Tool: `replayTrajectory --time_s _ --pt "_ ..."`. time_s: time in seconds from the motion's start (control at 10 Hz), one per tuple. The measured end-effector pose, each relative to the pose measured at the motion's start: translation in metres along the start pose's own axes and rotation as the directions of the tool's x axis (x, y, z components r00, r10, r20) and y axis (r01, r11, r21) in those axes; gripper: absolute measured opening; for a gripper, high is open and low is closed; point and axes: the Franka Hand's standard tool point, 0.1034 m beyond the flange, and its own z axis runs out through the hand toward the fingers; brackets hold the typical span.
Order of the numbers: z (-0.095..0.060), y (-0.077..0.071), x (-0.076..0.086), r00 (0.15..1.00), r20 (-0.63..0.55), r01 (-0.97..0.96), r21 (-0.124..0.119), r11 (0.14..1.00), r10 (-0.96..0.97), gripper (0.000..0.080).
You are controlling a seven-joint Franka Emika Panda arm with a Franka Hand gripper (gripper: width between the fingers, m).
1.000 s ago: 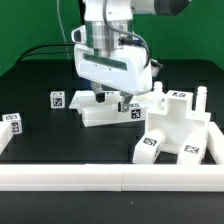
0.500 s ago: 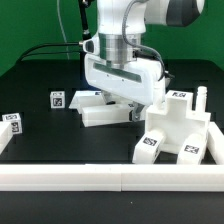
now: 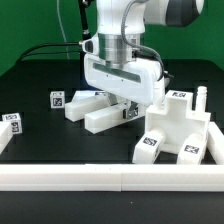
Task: Assemble chair
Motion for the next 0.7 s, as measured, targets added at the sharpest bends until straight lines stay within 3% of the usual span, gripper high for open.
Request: replayTrajectory --time_s 0.1,0.4,0.7 --pt "-0.005 -0.002 -0.001 1.000 0.028 0.014 -0.002 1.000 -0.014 0.0281" --pt "-0.057 -0.017 0.009 0.993 0.101 0.062 0.053 0.997 -0.067 0.0281" --pt "-0.097 -0.052 0.006 0.981 0.132 0.132 0.074 0.989 -0.140 0.0282"
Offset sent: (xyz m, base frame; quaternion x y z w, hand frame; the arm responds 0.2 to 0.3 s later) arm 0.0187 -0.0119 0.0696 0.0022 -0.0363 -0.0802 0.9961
